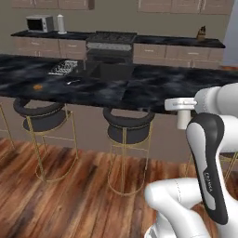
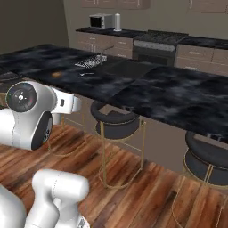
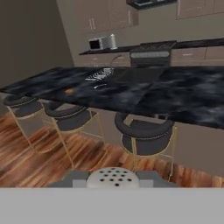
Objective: Move the ketchup and shaker from the cabinet to the dining counter.
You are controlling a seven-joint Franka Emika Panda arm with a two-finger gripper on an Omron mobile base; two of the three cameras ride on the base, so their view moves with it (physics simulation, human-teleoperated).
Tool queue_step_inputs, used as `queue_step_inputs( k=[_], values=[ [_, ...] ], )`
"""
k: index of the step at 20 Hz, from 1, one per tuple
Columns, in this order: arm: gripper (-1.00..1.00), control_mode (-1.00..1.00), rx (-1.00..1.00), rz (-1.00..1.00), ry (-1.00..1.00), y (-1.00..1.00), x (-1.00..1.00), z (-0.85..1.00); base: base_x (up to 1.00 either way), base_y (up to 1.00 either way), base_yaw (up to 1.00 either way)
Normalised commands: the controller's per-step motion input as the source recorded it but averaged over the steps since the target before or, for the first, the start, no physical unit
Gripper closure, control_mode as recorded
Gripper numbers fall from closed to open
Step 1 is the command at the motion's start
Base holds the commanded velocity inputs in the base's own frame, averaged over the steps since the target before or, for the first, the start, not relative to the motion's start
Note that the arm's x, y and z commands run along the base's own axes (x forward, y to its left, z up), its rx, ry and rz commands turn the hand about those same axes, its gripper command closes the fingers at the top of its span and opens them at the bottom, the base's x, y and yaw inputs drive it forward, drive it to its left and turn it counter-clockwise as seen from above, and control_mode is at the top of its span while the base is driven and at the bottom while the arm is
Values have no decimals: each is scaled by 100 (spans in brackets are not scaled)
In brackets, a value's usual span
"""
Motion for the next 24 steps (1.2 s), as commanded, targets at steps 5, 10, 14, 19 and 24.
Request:
queue_step_inputs(
  k=[5,10,14,19,24],
  values=[
    [100,100,0,0,0,0,0,0,95,100,-45],
    [100,100,0,0,0,0,0,0,82,100,-37],
    [100,100,0,0,0,0,0,0,81,100,-30],
    [100,100,0,0,0,0,0,0,73,100,-28],
    [100,100,0,0,0,0,0,0,52,100,-25]
  ],
)
